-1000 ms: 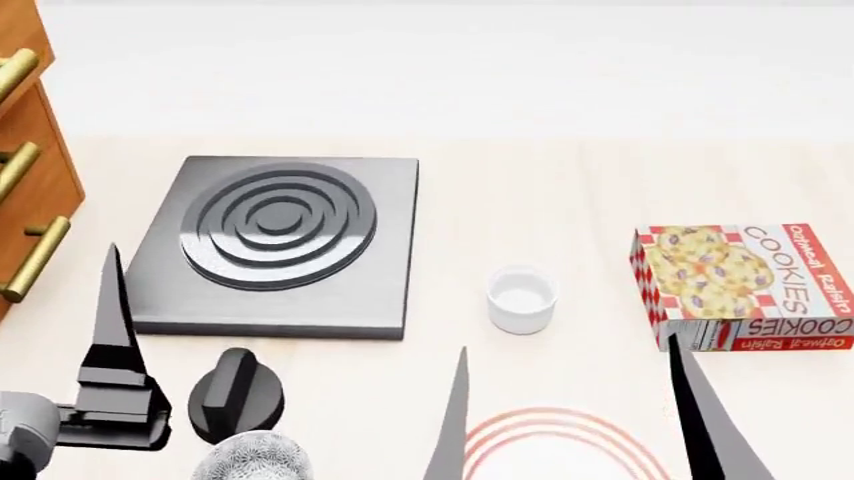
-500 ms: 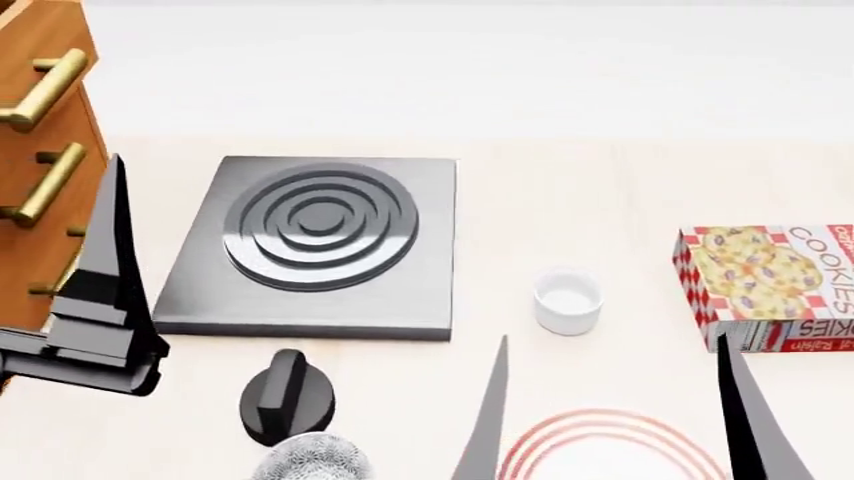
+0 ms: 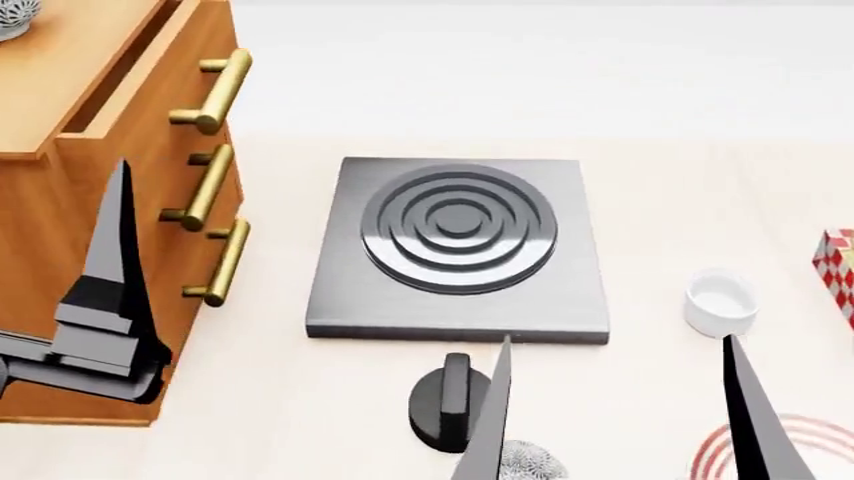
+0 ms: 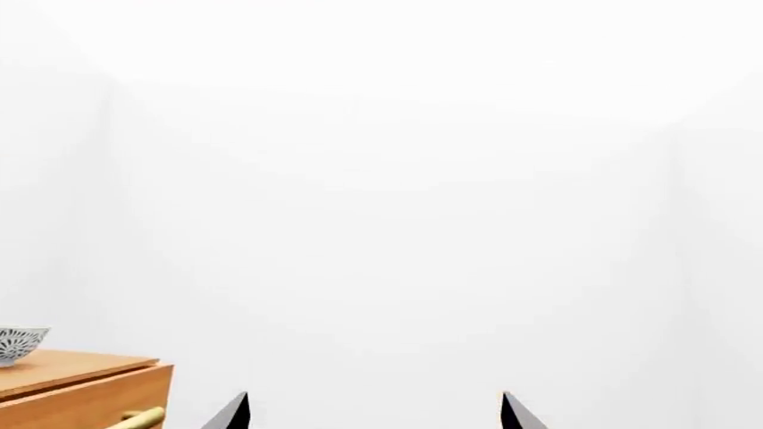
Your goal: Pick the akita bowl on the wooden cabinet and place it on the plate.
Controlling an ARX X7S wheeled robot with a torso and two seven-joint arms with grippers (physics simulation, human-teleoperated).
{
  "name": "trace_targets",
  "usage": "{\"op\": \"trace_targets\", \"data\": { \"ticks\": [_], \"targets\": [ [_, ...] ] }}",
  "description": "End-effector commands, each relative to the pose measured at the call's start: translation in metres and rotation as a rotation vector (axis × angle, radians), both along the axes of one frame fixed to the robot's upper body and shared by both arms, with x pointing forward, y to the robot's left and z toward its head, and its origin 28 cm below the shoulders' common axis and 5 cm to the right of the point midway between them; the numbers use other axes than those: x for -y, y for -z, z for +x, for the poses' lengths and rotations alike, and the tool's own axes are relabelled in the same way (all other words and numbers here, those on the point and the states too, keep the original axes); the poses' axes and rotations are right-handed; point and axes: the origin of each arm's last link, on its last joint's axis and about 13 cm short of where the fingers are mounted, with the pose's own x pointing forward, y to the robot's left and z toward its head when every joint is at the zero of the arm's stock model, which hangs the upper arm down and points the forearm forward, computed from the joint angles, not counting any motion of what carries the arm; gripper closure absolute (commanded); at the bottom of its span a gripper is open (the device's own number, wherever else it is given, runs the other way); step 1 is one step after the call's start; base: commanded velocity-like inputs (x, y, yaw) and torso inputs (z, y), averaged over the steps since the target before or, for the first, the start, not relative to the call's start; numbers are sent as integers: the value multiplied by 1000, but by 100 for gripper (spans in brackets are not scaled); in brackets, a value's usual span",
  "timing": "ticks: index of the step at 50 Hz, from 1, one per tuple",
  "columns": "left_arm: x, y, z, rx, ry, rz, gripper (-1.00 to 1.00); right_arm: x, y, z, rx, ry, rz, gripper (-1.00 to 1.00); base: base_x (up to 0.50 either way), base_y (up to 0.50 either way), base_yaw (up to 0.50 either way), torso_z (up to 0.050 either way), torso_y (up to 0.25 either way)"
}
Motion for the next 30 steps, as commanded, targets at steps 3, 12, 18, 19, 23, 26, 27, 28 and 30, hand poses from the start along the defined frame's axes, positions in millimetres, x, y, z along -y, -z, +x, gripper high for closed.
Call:
{"op": "trace_targets", "data": {
  "ticks": [3,12,18,19,23,26,27,28,30],
  "targets": [
    [0,0,0,-1,1,3,-100,0,0,0,-1,-3,2,-100,0,500,0,0,0],
    [0,1,0,-5,3,3,-100,2,-1,2,-20,-6,56,-100,0,270,0,0,0],
    [-1,1,-1,-5,1,2,-100,1,-2,2,-15,2,59,-100,0,0,0,0,0],
    [-1,2,-1,-5,0,2,-100,2,-2,2,-17,2,64,-100,0,0,0,0,0],
    [-1,2,-1,-7,-1,-2,-100,2,-2,1,-15,-11,67,-100,0,0,0,0,0],
    [-1,2,-1,-7,-2,-3,-100,2,-3,0,-11,-28,80,-100,9,0,0,0,0],
    [-1,2,0,-8,-1,-3,-100,2,-3,0,-7,-43,87,-100,148,0,0,0,0],
    [-1,2,-1,-7,-1,-3,-100,3,-2,0,-11,-38,81,-100,500,0,0,0,0],
    [-1,2,-1,-7,0,-3,-100,3,-2,0,-12,-33,82,-100,500,0,0,0,0]
  ]
}}
